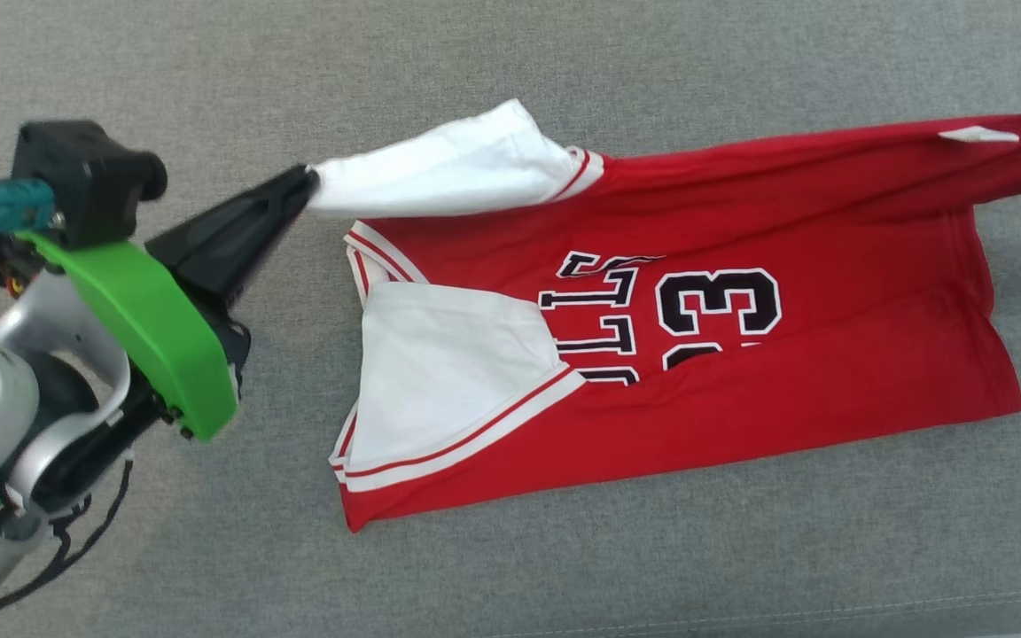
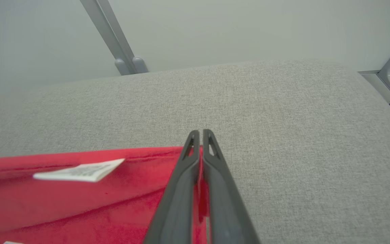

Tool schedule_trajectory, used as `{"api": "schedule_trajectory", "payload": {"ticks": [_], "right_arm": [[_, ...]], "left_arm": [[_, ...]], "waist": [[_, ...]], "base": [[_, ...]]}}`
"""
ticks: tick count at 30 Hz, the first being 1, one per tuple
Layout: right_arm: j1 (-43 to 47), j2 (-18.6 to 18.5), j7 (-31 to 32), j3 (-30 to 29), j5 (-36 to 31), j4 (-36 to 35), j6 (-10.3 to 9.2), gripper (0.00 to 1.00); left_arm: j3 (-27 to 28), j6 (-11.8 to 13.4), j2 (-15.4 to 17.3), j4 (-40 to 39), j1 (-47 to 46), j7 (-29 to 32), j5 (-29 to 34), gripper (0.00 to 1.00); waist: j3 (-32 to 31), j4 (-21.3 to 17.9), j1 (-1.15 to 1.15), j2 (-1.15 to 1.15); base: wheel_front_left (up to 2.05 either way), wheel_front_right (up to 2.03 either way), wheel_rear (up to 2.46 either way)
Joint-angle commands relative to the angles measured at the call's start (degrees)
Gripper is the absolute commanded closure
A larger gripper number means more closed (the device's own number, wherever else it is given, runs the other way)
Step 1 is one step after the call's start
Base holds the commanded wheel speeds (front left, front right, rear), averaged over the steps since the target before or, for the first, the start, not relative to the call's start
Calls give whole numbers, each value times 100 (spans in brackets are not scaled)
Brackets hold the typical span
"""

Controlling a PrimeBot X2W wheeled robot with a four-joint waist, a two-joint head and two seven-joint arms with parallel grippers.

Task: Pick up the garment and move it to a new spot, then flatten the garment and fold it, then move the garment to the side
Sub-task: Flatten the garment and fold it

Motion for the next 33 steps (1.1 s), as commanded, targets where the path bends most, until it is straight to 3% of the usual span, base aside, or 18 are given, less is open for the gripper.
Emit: {"api": "schedule_trajectory", "payload": {"ticks": [1,10,19,20,21,22,23,27,33], "right_arm": [[199,8,-66,-62,-56,-79,-8,100],[1235,156,-282,-397,-463,-572,-8,100],[1902,450,-311,-516,-1066,-748,-9,100],[1937,468,-317,-517,-1138,-709,-9,72],[1958,484,-335,-542,-1190,-670,-9,32],[1962,522,-411,-602,-1254,-633,-9,0],[1973,563,-443,-620,-1291,-598,-9,0],[2052,696,-724,-722,-1424,-546,-9,0],[2319,950,-1490,-744,-1551,-557,-9,0]], "left_arm": [[-20,71,69,-103,201,-78,25,100],[-418,483,90,-636,1243,-565,299,100],[-886,748,-332,-163,1949,-979,563,100],[-923,761,-407,-56,1996,-1021,555,100],[-951,776,-467,26,2037,-1035,519,89],[-989,778,-516,120,2066,-1058,530,48],[-976,812,-577,193,2096,-1116,530,0],[-885,1031,-761,393,2259,-1505,628,0],[-544,1738,-1054,609,2710,-2509,835,0]], "waist": [[-82,62,0,0],[-272,102,0,0],[-394,118,0,0],[-408,119,0,0],[-422,119,0,0],[-443,117,0,0],[-476,116,0,0],[-676,90,0,0],[-1088,19,0,0]], "base": [[0,0,0],[0,0,0],[0,0,0],[0,0,0],[0,0,0],[0,0,0],[0,0,0],[0,0,0],[0,0,0]]}}
